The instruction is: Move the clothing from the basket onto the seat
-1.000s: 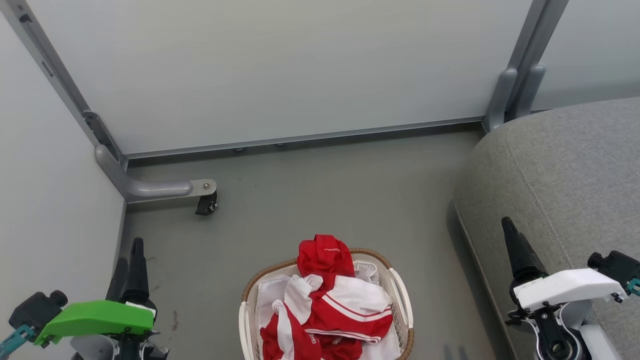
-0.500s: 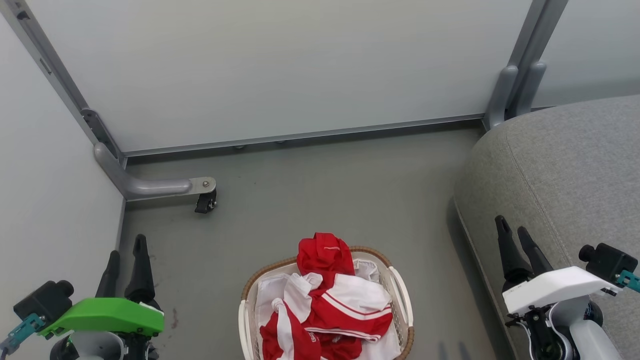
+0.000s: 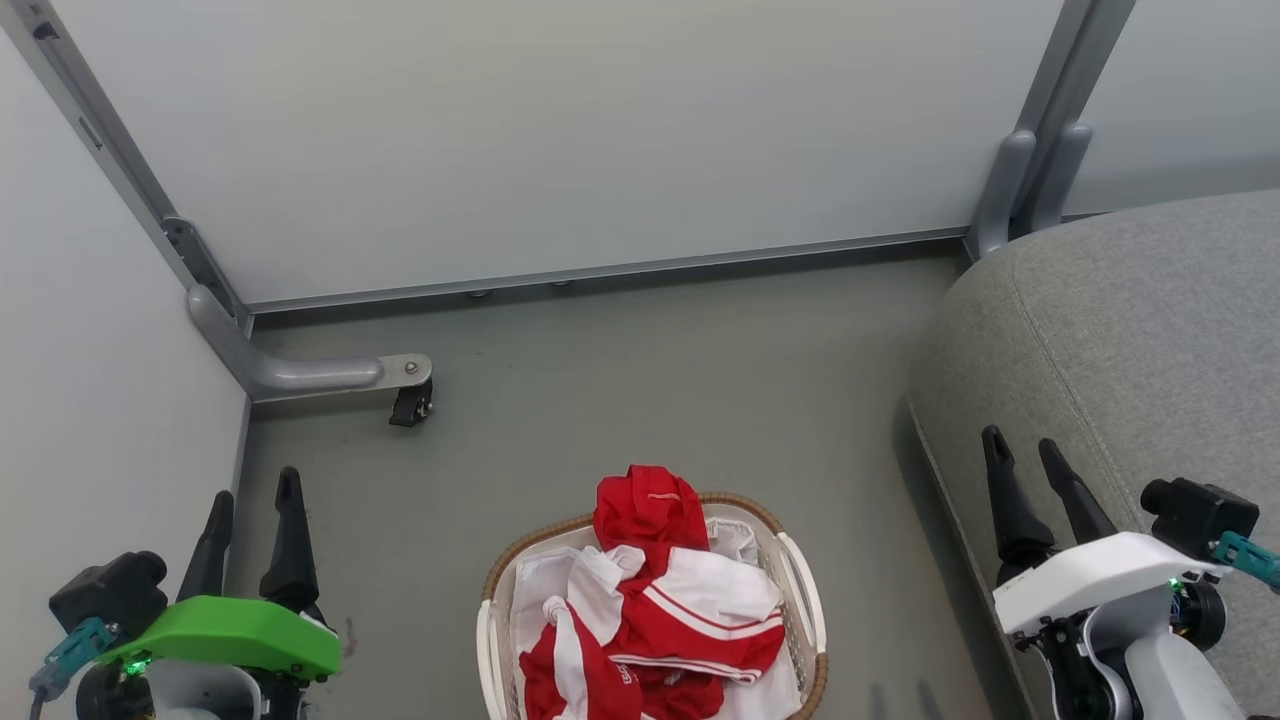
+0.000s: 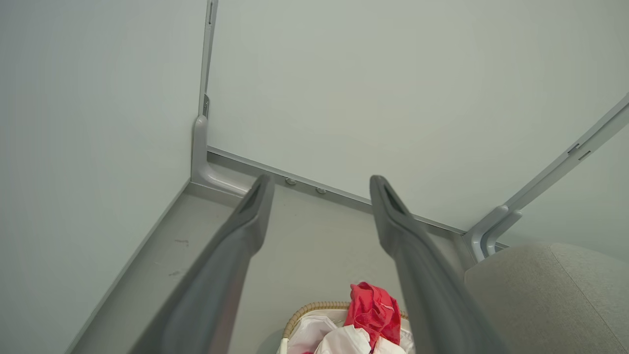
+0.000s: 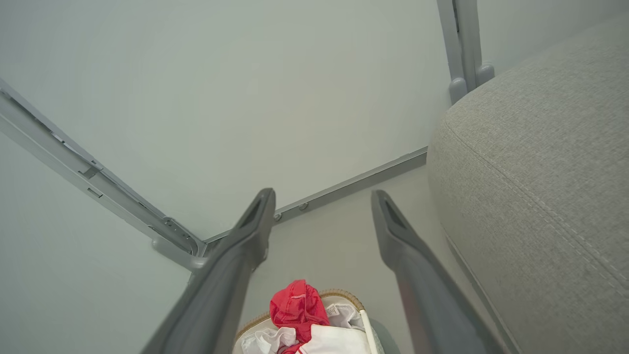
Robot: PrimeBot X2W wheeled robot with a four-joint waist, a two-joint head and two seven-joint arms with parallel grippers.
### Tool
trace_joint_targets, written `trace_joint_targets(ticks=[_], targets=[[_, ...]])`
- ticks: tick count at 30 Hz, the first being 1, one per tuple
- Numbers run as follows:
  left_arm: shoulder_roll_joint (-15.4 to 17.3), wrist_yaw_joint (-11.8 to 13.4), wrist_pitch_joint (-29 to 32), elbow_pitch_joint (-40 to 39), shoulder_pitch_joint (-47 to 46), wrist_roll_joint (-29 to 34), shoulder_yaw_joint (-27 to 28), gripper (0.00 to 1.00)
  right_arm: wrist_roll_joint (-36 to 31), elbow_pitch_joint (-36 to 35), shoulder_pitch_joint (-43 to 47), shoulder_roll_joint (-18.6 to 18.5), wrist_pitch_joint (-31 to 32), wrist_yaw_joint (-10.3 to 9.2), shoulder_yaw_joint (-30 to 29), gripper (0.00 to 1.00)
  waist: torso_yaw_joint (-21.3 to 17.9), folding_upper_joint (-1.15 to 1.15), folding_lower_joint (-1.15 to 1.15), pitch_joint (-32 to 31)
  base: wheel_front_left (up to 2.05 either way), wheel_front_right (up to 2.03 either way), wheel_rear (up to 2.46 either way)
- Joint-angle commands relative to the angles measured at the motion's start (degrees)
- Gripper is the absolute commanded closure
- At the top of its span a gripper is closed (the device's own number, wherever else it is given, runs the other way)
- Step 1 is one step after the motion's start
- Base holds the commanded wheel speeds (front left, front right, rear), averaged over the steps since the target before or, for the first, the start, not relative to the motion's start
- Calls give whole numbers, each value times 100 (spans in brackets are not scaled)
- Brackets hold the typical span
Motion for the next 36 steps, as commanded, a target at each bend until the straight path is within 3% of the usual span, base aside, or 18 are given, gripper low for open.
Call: trace_joint_targets(ticks=[1,36], targets=[[77,4,-56,-66,-9,189,-14,0,-217,-85,-142,-40,-67,18,12,0,-3,0,0,4,0,0,0],[92,-108,-535,104,107,2081,111,0,-2239,177,-181,62,-542,29,-7,0,-39,0,0,65,0,0,0]])
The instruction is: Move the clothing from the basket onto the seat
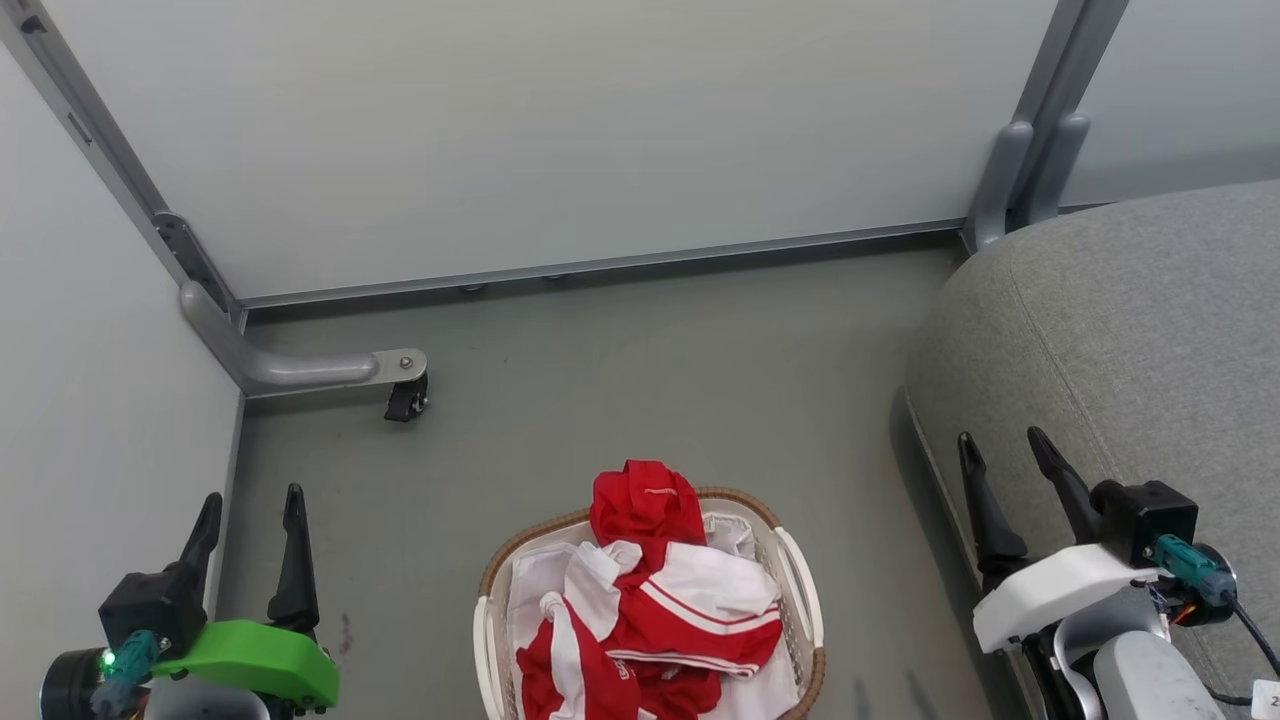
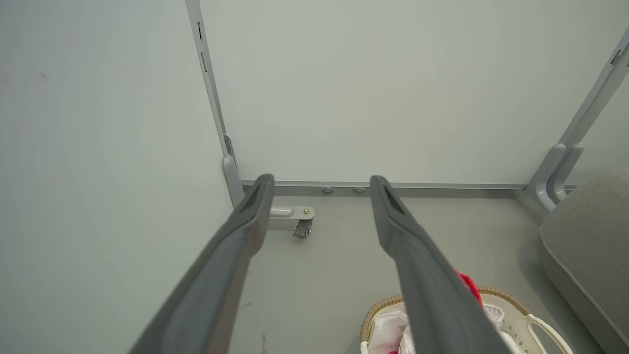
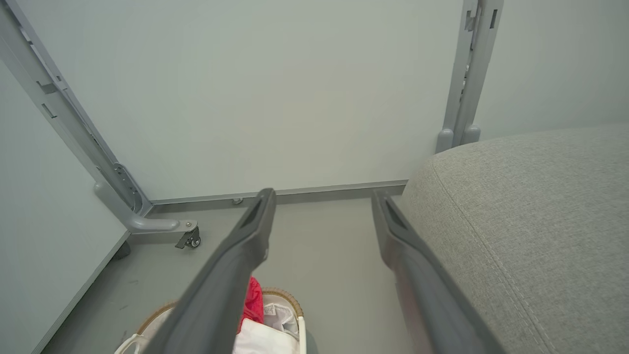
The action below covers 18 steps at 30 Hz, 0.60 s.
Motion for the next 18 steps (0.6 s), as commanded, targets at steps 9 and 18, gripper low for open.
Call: trace_joint_targets(ticks=[9,18], targets=[[-13,-45,-144,-87,-5,468,70,0,-531,46,-144,19,-147,28,-37,0,-16,0,0,48,0,0,0],[16,-51,-233,-68,-11,833,65,0,-925,90,-133,41,-242,26,-31,0,-27,0,0,71,0,0,0]])
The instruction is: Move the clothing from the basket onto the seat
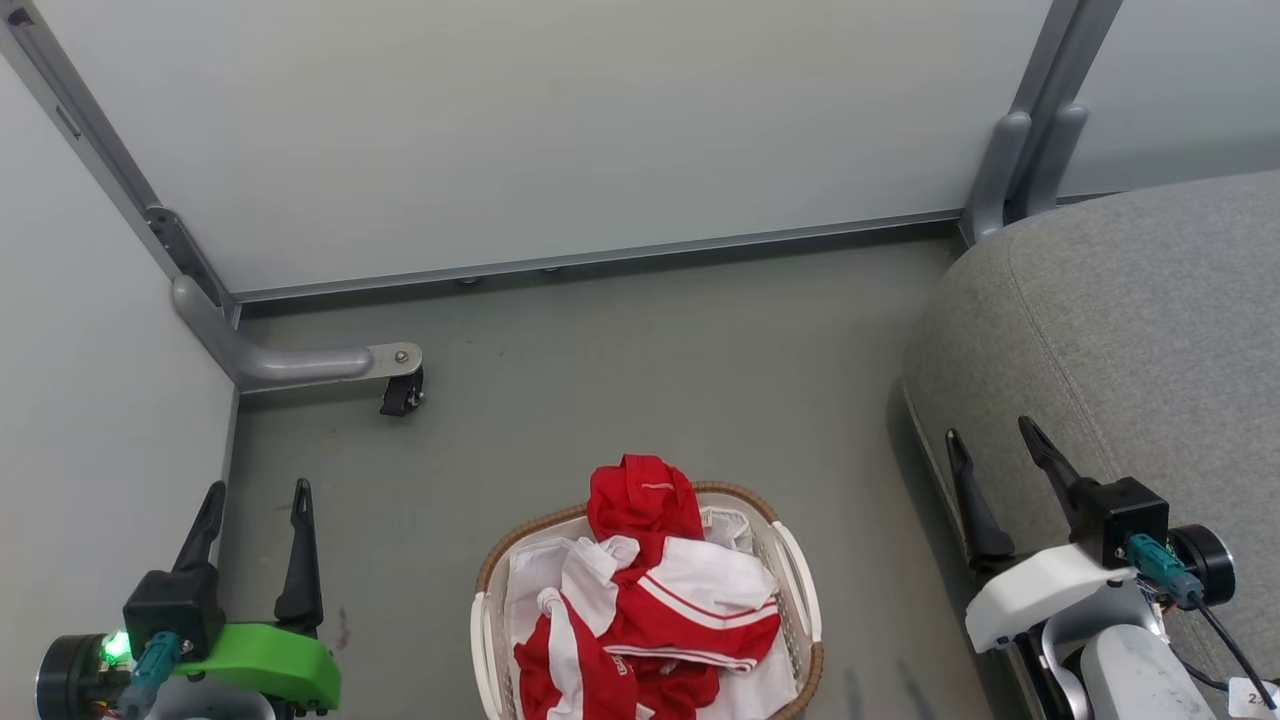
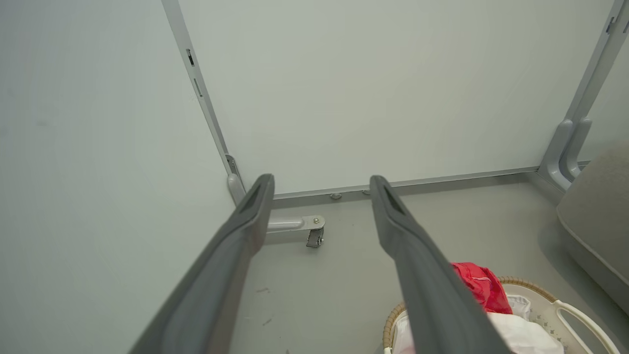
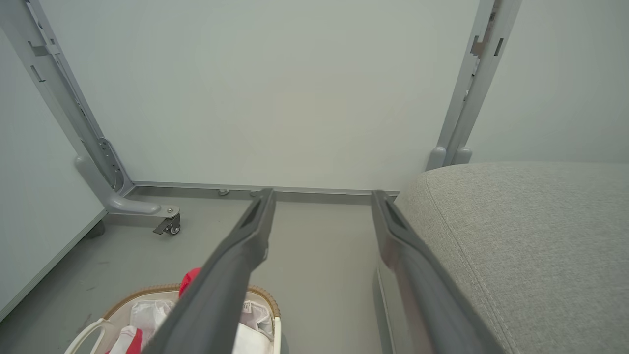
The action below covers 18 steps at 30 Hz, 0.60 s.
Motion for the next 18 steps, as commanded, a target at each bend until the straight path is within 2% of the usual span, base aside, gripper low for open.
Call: trace_joint_targets(ticks=[1,10,18], targets=[[36,-23,-45,-2,-10,101,15,0,-121,15,-41,-11,-50,18,-5,0,2,0,0,-1,0,0,0],[83,-20,-141,45,41,391,-118,0,-502,-29,-139,-8,-136,20,14,0,-35,0,0,128,0,0,0],[141,-15,-122,20,-240,104,-340,0,-540,-253,-359,26,-137,12,30,0,-212,0,0,650,0,0,0]])
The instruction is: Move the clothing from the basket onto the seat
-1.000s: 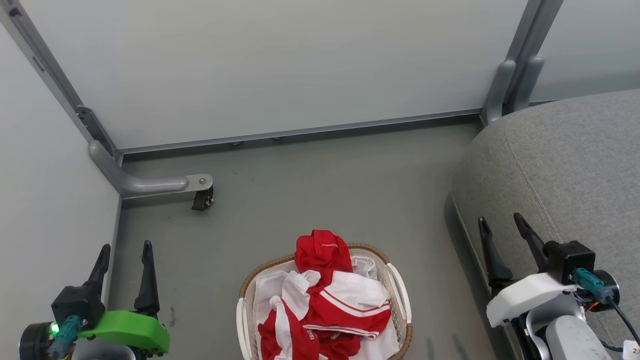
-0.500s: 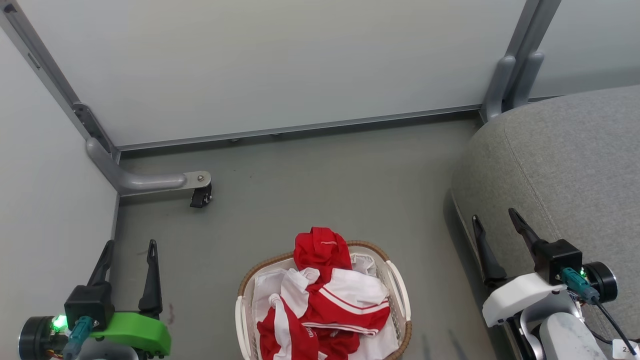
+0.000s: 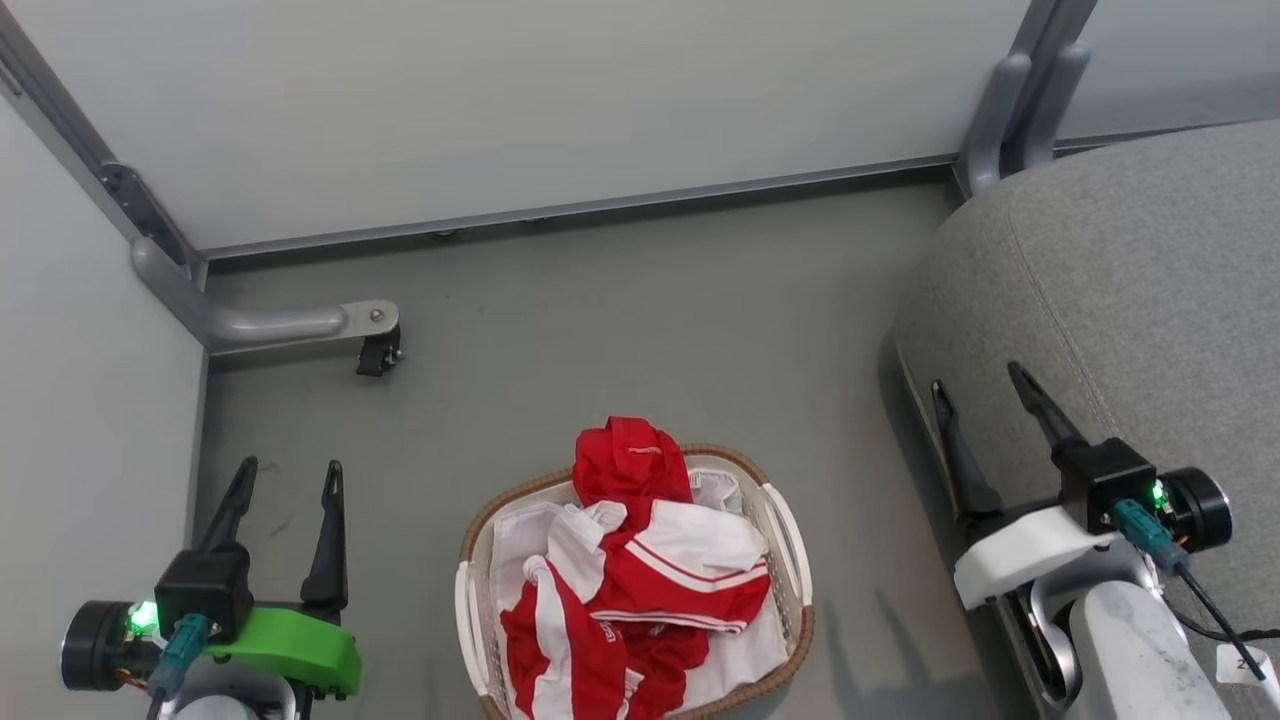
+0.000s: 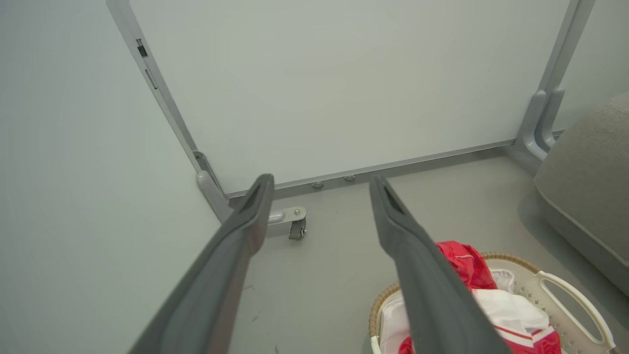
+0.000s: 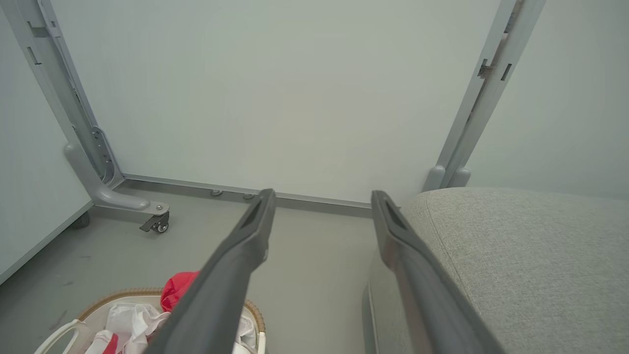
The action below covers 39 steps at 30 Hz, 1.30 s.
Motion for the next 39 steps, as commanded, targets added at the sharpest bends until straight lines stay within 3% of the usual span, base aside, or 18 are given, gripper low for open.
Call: trace_joint_targets(ticks=[1,22,39], targets=[[75,2,-4,-16,-151,-58,-52,0,-34,-72,-149,-12,-28,1,-14,0,-144,0,0,337,0,0,0],[675,2,-4,186,-1648,-820,-1419,0,738,-1004,-1035,5,-28,0,492,0,-999,0,0,2532,0,0,0],[1147,2,-4,1456,-2417,-1018,-2419,0,1021,-1188,-1308,7,-28,0,1014,0,-1409,0,0,3600,0,0,0]])
